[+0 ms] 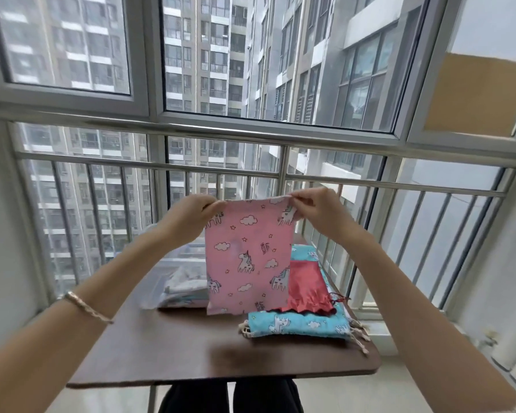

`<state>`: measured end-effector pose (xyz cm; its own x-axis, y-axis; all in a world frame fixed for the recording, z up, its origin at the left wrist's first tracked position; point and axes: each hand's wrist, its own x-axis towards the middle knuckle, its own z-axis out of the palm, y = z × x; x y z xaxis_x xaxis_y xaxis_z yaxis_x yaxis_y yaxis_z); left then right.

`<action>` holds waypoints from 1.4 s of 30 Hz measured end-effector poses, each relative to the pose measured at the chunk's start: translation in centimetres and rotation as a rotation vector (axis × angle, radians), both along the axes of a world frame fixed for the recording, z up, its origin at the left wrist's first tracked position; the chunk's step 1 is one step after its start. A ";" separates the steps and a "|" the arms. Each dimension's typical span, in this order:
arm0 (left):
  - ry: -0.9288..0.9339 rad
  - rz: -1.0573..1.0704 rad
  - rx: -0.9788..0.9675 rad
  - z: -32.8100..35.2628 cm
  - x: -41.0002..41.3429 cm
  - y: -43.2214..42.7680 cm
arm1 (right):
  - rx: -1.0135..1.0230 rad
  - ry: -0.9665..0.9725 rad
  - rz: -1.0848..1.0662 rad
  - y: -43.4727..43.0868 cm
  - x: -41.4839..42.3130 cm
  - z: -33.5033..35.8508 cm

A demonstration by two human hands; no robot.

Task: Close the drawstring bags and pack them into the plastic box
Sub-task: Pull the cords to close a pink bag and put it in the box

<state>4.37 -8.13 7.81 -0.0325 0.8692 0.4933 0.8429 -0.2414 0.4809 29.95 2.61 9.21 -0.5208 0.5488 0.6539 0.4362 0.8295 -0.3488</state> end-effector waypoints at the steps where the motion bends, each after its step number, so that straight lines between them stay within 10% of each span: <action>1: 0.021 0.006 -0.027 -0.3 -0.7 -0.2 | -0.043 -0.044 0.013 -0.2 -0.2 -0.3; 12: -0.023 0.053 -0.218 -3.2 -9.1 -1.4 | -0.248 -0.163 -0.135 3.2 1.6 -4.6; 15: -0.411 0.109 -0.222 -3.6 -9.9 -2.2 | -0.569 0.068 -0.098 4.2 2.6 -6.0; 19: -1.296 -0.255 -0.288 -4.1 -6.8 -1.7 | -1.349 0.779 0.552 2.4 -0.9 -6.8; 23: -1.621 -0.496 -0.250 -3.3 -3.4 -0.3 | -1.486 0.979 0.790 0.9 -5.6 -6.6; 36: -1.552 -0.430 -0.272 -3.4 -2.8 0.2 | -1.259 0.549 0.509 -0.8 -8.1 -5.3; 42: -1.050 -0.416 -0.275 -1.2 -1.1 0.4 | -0.944 -0.040 0.379 -2.8 -9.0 -4.0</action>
<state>3.30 -7.71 6.64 -0.0001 0.9824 0.1867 -0.1212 -0.1854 0.9752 20.95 -0.15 5.21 -0.7798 0.6258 0.0177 0.2269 0.3089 -0.9236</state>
